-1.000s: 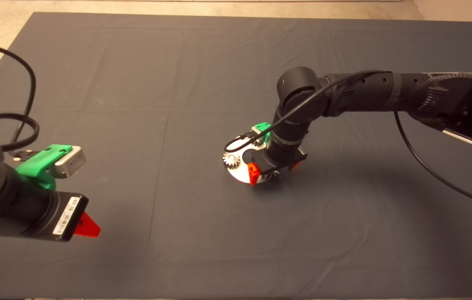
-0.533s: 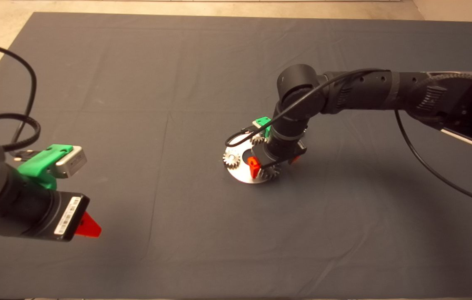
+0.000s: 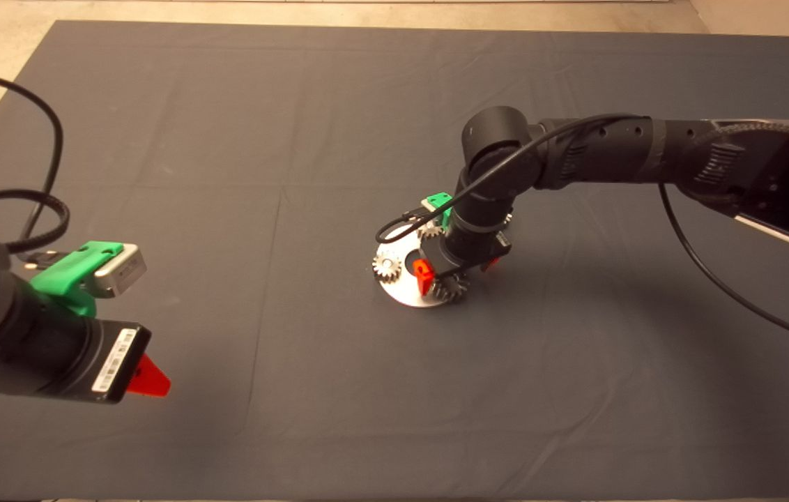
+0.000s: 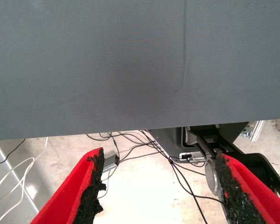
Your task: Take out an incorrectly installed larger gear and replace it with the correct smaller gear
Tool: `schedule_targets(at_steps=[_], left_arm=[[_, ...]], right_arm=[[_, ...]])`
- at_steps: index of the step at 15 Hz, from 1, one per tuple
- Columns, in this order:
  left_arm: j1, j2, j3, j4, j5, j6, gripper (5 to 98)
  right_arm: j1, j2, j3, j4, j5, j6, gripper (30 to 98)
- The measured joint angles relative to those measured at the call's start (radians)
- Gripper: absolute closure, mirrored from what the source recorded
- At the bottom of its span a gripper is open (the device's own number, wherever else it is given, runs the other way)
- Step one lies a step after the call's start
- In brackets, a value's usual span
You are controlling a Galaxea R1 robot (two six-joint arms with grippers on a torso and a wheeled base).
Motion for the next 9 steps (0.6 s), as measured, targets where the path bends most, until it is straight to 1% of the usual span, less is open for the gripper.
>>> schedule_targets(at_steps=[2, 3, 4, 6, 7, 9], left_arm=[[0.0, 0.0, 0.0, 0.0, 0.0, 0.0, 44.4], [0.0, 0.0, 0.0, 0.0, 0.0, 0.0, 44.4], [0.0, 0.003, 0.0, 0.0, 0.0, 0.0, 44.4], [0.0, 0.003, 0.0, 0.0, 0.0, 0.0, 44.4], [0.0, 0.003, 0.0, 0.0, 0.0, 0.0, 44.4], [0.0, 0.003, 0.0, 0.0, 0.0, 0.0, 44.4]], right_arm=[[0.0, 0.0, 0.0, -0.001, 0.0, 0.0, 33.0], [0.0, 0.0, 0.0, -0.002, 0.0, 0.0, 36.6], [0.0, 0.0, -0.001, -0.002, 0.0, 0.0, 38.4], [0.0, 0.0, -0.001, -0.003, 0.0, 0.0, 38.7], [0.0, 0.0, -0.001, -0.003, 0.0, 0.0, 41.6], [0.0, 0.001, -0.001, -0.003, 0.0, 0.0, 43.3]])
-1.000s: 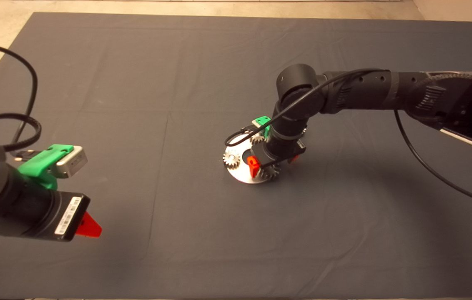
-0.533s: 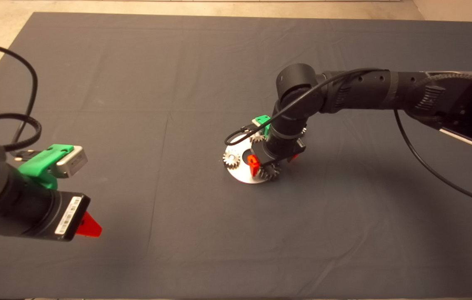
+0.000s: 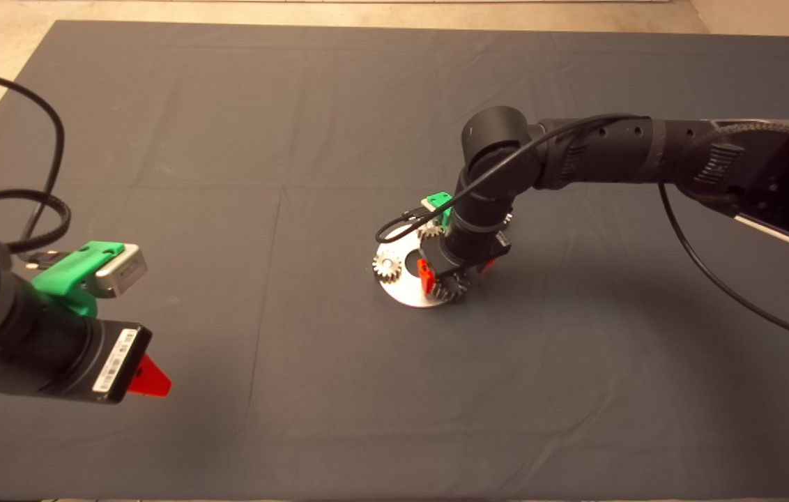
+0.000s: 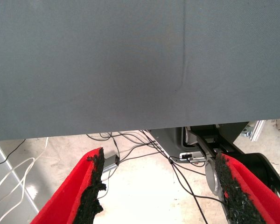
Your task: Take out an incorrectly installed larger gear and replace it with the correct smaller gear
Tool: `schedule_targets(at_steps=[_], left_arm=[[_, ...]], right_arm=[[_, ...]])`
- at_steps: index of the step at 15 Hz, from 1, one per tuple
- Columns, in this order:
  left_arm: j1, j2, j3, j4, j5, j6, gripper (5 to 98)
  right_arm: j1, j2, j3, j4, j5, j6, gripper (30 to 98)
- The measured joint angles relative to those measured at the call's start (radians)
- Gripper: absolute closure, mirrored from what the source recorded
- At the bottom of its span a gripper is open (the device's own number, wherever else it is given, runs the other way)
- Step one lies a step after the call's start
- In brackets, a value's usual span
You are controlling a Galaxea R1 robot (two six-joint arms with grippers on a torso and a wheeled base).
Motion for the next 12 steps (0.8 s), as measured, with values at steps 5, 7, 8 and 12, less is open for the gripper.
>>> schedule_targets(at_steps=[5, 7, 8, 12], left_arm=[[0.0, 0.0, -0.006, 0.0, 0.0, 0.0, 44.4], [0.0, 0.0, -0.007, 0.0, 0.0, 0.0, 44.4], [0.0, 0.001, -0.008, 0.0, 0.0, 0.0, 44.4], [0.0, 0.002, -0.01, 0.0, 0.0, 0.0, 44.4]], right_arm=[[0.0, 0.001, 0.0, 0.0, 0.0, 0.0, 52.4], [0.0, 0.001, 0.0, 0.0, 0.0, 0.0, 54.6], [0.0, 0.001, 0.0, 0.0, 0.0, 0.0, 57.3], [0.0, 0.001, -0.003, 0.0, 0.003, 0.0, 62.5]])
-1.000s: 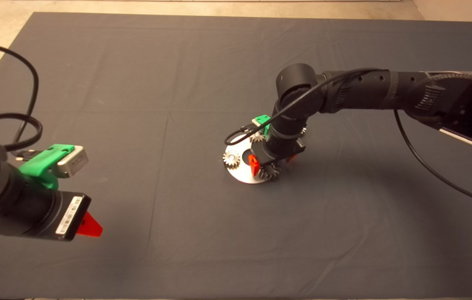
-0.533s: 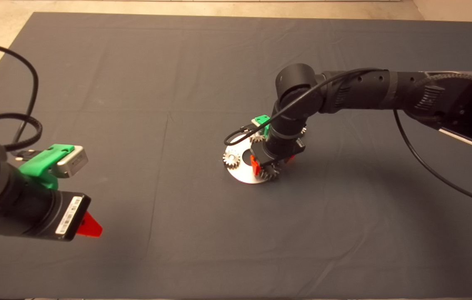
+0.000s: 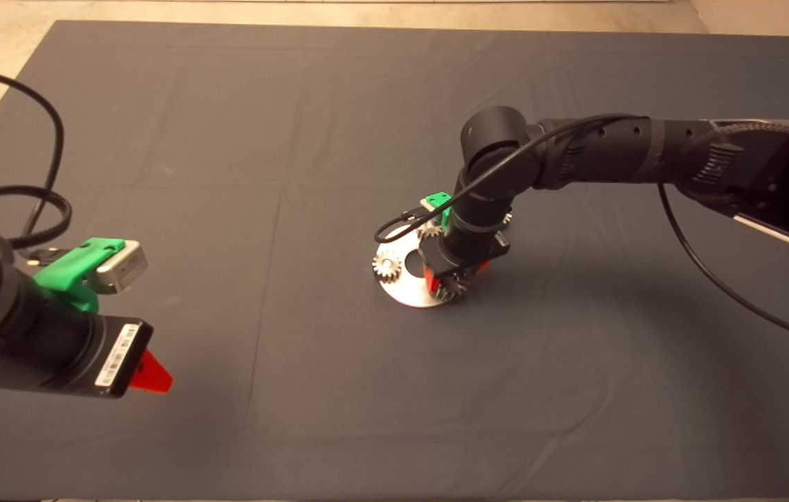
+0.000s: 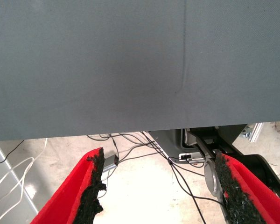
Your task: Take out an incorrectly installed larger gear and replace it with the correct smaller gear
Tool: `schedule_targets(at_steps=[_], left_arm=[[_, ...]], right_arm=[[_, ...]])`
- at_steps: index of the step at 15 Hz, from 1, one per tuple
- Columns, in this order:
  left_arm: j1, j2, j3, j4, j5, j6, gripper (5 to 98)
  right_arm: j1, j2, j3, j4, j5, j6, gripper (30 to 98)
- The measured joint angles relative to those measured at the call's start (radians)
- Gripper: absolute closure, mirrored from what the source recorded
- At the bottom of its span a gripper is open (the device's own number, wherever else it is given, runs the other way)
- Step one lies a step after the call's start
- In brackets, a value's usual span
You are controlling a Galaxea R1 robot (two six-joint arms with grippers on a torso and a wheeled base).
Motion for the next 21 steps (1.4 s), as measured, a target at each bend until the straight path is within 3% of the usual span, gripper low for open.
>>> schedule_targets(at_steps=[4, 7, 12, 21], left_arm=[[0.0, 0.0, 0.0, 0.0, 0.0, 0.0, 44.4], [0.0, 0.0, 0.0, 0.0, 0.0, 0.0, 44.4], [0.0, 0.003, 0.0, 0.0, 0.0, 0.0, 44.4], [0.0, 0.002, 0.0, 0.0, 0.0, 0.0, 44.4]], right_arm=[[0.0, 0.004, -0.003, 0.0, 0.005, 0.0, 67.8], [0.0, 0.008, -0.01, 0.0, 0.005, 0.0, 67.8], [0.0, 0.014, -0.015, 0.0, 0.006, 0.0, 75.1], [0.0, 0.02, -0.028, 0.001, 0.004, -0.001, 78.4]])
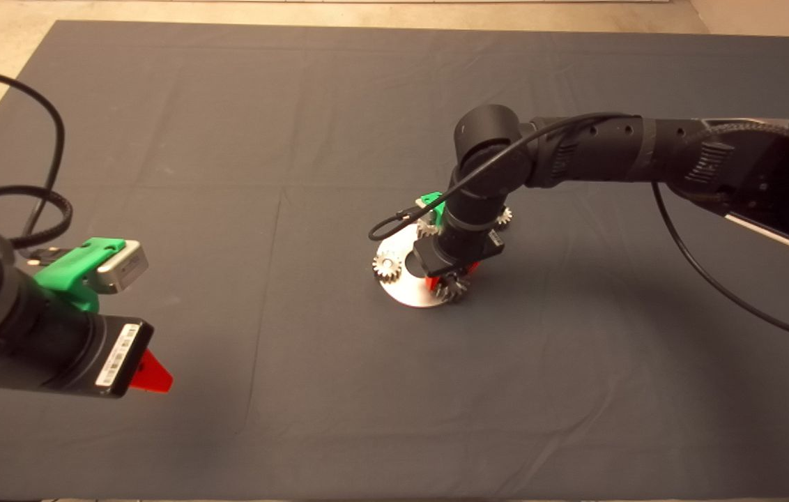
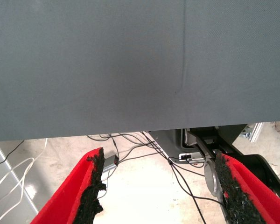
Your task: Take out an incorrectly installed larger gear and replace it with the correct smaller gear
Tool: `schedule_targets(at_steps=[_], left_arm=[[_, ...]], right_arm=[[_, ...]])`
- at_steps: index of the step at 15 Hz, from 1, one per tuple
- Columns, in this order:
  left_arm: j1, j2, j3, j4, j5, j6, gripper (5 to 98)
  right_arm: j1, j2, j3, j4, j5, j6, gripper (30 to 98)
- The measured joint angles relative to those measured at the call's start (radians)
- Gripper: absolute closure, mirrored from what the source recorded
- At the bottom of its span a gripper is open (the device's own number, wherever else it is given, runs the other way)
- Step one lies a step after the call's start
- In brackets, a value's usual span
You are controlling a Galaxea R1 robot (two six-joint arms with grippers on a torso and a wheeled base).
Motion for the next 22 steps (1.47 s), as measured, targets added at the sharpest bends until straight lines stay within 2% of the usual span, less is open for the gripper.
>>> schedule_targets(at_steps=[16, 19, 22], left_arm=[[0.0, 0.0, 0.0, 0.0, 0.0, 0.0, 44.4], [0.0, -0.009, -0.003, 0.002, 0.0, 0.0, 44.4], [0.0, -0.042, -0.012, 0.003, 0.0, 0.001, 44.4]], right_arm=[[0.012, 0.01, -0.003, 0.003, -0.012, 0.0, 82.7], [0.07, 0.01, -0.003, 0.013, -0.02, 0.001, 82.7], [0.152, 0.01, -0.005, 0.026, -0.006, 0.001, 82.7]])
